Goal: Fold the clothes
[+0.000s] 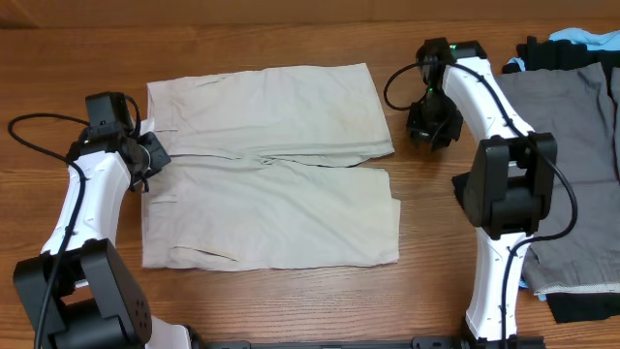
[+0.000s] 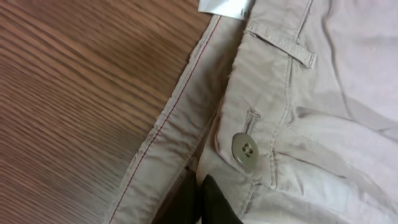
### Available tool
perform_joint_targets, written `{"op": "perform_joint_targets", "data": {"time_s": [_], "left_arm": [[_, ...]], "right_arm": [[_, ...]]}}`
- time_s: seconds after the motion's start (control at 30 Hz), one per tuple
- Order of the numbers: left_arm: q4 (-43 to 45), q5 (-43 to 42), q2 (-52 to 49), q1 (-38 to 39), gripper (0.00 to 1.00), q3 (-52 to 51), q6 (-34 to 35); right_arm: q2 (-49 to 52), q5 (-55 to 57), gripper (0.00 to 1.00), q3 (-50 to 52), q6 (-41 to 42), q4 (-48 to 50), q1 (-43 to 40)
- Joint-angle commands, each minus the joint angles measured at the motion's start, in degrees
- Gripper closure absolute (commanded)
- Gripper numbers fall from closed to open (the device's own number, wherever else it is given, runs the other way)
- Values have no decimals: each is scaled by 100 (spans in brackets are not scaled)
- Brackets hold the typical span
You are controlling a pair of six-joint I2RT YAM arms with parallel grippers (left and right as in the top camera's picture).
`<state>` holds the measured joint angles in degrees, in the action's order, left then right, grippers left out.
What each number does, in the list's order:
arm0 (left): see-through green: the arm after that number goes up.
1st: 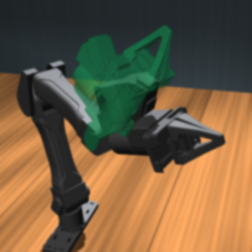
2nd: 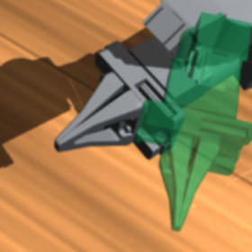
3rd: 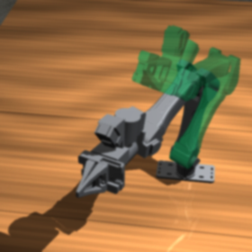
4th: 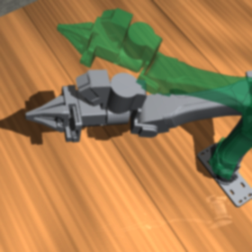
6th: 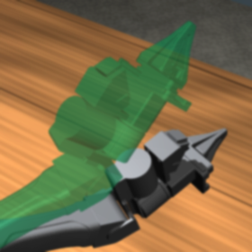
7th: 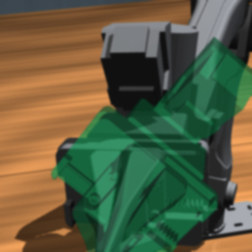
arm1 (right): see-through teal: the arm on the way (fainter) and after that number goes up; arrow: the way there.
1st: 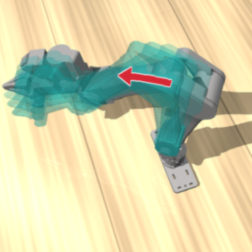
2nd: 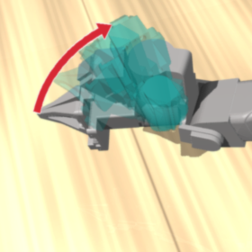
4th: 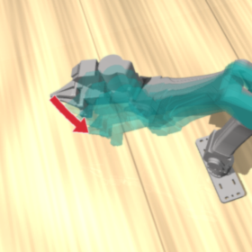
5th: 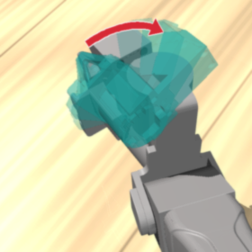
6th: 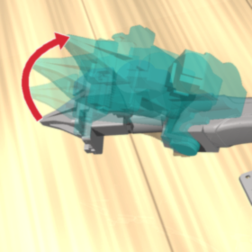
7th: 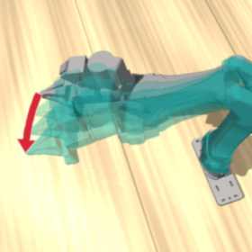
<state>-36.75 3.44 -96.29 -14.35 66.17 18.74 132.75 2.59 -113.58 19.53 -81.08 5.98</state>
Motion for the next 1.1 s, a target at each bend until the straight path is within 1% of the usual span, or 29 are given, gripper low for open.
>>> {"op": "perform_joint_targets", "data": {"time_s": [0.0, 0.17, 0.2, 0.27, 0.3, 0.33, 0.4, 0.47, 0.53, 0.63, 0.8, 0.97, 1.07], "left_arm": [[162, 339, 2, -42, 85, 111, -105], [181, 592, 2, -76, 75, 142, -299], [48, 614, 2, -94, 73, 195, -295], [-385, 459, 4, -111, 64, 363, -243], [-737, 262, 4, -109, 62, 492, -179], [-1021, 15, 4, -109, 59, 581, -111], [-1543, -680, 4, -98, 41, 680, -55], [-1952, -1329, 4, -98, 20, 682, -55], [-2170, -1534, 4, -98, 13, 682, -55], [-2793, -1530, 37, -101, 12, 684, -50], [-3381, -1491, 352, -94, 11, 682, -76], [-3639, -1421, 1051, -94, 11, 662, -55], [-3805, -1075, 1543, -94, 11, 597, 52]], "right_arm": [[-717, -313, 66, -68, 63, -31, -168], [-1211, -433, 54, -68, -188, -269, -337], [-1272, -455, 49, -68, -221, -330, -358], [-1366, -544, 33, -68, -256, -483, -402], [-1392, -658, 12, -68, -339, -562, -420], [-1405, -791, 0, -68, -350, -647, -431], [-1405, -1069, 0, -66, -444, -828, -446], [-1408, -1189, 0, -66, -643, -911, -446], [-1414, -1191, 0, -66, -570, -931, -459], [-1495, -1169, 0, -66, -199, -949, -527], [-1941, -1086, 0, -61, 339, -778, -684], [-2634, -614, 0, -37, 813, -706, -828], [-3056, -389, 0, -26, 929, -708, -892]]}}
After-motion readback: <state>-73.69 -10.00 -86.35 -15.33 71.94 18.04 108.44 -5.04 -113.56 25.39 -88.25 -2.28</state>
